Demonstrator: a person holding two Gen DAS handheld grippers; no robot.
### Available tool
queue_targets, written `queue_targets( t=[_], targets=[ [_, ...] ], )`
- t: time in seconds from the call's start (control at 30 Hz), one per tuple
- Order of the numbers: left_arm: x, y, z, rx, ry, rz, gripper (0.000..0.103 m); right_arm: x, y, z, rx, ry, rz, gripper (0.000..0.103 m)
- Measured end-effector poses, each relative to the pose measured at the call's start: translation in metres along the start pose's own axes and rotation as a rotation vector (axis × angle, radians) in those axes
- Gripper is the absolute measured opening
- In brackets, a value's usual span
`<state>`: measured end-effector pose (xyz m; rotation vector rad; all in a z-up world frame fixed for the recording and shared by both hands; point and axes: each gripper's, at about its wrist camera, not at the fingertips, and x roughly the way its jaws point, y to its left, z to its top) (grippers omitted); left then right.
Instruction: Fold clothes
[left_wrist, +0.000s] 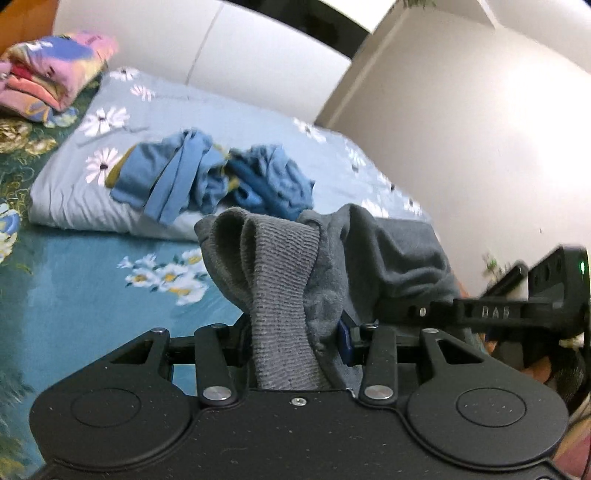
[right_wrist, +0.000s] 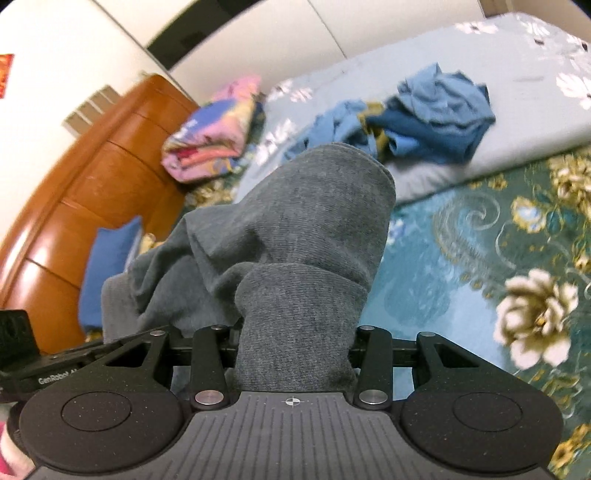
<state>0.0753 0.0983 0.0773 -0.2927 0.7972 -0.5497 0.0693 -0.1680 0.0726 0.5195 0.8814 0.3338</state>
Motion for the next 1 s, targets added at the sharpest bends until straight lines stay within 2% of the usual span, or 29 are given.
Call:
queue_targets(
  t=[0.17, 0.27, 0.47, 0.67, 0.8, 1.0],
  targets=[
    [0.003, -0.088, -0.035, -0.011, -0.056, 0.017, 0.041, -0.069, -0.046, -0.007, -0.038, -0.059, 0.044, 0.038],
    [0.009, -0.130, -0.049, -0.022, -0.039, 0.014, 0.041, -0.103, -0.069, -0.014, -0.034, -0.066, 0.043, 0.038],
    [0.033, -0.193, -0.057, 0.050, 0.001, -0.038, 0.041, -0.159, -0.115, -0.032, 0.022, -0.127, 0.018, 0.038],
    [0.067, -0.229, -0.057, 0.139, 0.083, -0.122, 0.041, -0.186, -0.152, -0.037, 0.093, -0.151, -0.062, 0.038],
    [0.104, -0.233, -0.046, 0.144, 0.119, -0.224, 0.041, -0.193, -0.172, -0.032, 0.146, -0.170, -0.133, 0.038],
    [0.151, -0.255, -0.044, 0.158, 0.213, -0.316, 0.041, -0.214, -0.200, -0.024, 0.211, -0.201, -0.261, 0.038]
  ],
)
